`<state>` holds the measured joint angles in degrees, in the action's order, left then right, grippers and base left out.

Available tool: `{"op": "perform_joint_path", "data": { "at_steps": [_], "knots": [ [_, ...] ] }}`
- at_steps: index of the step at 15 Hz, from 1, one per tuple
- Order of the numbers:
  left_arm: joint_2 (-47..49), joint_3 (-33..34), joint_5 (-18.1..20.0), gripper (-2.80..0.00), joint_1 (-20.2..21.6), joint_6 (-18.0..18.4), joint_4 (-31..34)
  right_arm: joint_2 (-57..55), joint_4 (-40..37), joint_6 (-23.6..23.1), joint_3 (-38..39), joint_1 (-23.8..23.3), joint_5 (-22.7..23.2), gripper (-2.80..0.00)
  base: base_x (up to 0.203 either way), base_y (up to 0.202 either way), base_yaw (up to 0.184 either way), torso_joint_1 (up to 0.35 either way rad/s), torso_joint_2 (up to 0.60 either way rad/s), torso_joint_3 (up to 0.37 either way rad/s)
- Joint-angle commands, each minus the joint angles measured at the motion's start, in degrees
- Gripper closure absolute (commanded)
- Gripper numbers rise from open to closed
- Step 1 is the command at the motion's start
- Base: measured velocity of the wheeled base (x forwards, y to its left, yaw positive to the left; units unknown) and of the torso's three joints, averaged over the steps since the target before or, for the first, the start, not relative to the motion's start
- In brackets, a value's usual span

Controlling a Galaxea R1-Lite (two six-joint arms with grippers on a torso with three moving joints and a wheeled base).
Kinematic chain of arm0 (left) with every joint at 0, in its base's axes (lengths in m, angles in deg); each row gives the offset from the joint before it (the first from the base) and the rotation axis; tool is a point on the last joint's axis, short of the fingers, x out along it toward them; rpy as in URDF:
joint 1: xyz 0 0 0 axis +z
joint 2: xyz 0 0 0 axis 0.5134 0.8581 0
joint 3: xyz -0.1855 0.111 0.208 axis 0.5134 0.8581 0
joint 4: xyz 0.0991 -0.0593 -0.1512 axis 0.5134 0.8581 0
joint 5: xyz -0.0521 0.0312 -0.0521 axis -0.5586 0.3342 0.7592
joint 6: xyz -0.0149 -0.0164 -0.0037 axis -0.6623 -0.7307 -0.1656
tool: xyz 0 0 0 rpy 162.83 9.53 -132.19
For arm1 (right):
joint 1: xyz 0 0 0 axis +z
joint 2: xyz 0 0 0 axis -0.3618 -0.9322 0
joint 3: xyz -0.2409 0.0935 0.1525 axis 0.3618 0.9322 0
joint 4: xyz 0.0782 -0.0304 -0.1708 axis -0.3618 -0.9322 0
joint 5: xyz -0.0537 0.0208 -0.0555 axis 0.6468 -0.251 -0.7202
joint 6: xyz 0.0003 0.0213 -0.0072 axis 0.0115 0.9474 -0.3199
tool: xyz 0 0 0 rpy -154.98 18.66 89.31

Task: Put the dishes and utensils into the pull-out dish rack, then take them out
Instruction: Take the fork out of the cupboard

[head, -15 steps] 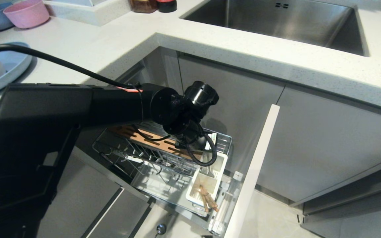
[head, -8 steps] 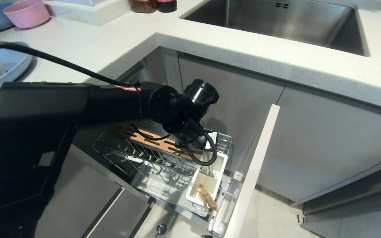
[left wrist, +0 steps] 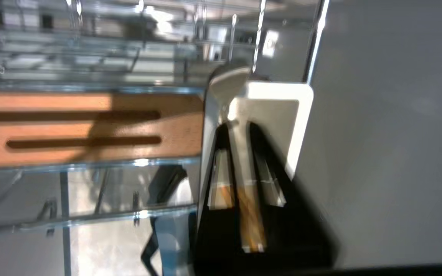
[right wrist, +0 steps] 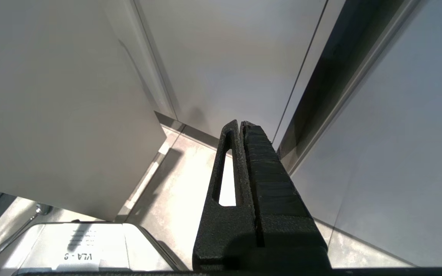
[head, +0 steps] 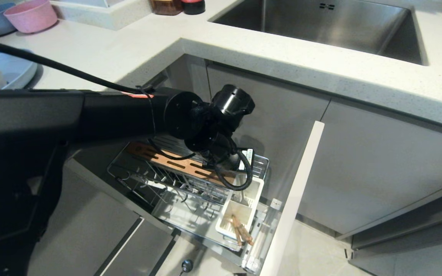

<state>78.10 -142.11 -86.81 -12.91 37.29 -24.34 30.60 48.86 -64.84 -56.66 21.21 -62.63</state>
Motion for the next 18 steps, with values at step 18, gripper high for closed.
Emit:
{"op": "perform_joint_path", "data": {
  "at_steps": [18],
  "knots": [
    [3.37, -0.11, 0.03, -2.80, 0.73, -1.02, -3.33, -0.05, 0.00, 0.00, 0.09, 0.00, 0.00, 0.00, 0.000, 0.000, 0.000, 0.000, 0.00, 0.000]
  ]
}}
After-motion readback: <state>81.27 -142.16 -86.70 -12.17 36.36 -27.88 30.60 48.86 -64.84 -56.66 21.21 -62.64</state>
